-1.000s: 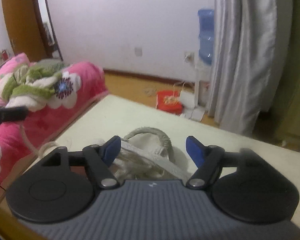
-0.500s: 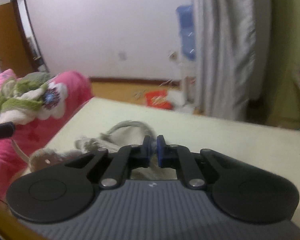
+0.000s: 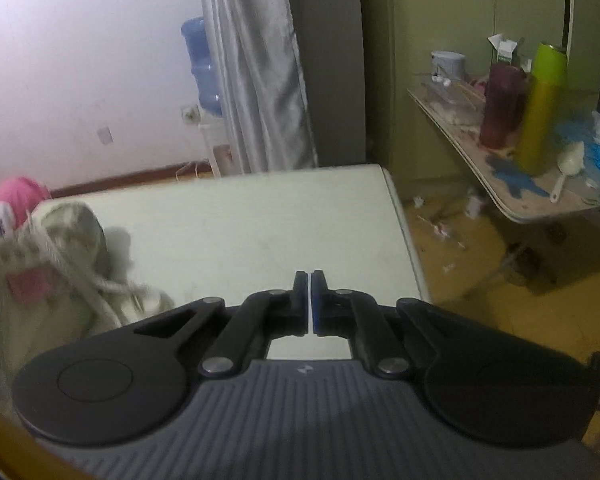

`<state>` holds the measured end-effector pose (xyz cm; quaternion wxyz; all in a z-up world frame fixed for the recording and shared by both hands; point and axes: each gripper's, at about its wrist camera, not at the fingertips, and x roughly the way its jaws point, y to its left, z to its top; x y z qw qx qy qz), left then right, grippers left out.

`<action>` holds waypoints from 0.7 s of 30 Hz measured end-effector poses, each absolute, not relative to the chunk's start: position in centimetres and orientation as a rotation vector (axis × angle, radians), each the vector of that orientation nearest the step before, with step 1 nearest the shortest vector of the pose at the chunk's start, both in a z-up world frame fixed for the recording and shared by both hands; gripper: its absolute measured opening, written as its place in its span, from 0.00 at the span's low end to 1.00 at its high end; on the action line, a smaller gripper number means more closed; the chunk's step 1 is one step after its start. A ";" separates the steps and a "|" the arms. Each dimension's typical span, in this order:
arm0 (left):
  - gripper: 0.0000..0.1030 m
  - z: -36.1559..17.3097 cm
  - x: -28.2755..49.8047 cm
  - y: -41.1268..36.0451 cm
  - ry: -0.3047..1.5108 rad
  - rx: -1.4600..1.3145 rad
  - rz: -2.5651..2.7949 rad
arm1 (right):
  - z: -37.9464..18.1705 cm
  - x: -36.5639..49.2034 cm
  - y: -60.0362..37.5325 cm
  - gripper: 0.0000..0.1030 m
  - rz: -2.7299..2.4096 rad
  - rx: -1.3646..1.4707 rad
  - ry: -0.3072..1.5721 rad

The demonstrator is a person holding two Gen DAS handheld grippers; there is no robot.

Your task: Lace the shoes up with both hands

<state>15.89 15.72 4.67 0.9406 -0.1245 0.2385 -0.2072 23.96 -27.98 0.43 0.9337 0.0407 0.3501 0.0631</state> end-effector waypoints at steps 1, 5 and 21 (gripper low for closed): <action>0.03 4.7 15.8 15.6 0.491 -0.253 -0.422 | 0.4 23.8 -27.7 0.03 0.151 0.075 0.719; 0.04 4.7 15.3 15.4 0.502 -0.252 -0.420 | 0.4 23.2 -23.3 0.29 0.297 -0.082 0.643; 0.04 5.3 13.6 13.9 0.527 -0.204 -0.432 | -2.8 24.9 -15.4 0.49 0.283 -0.326 0.627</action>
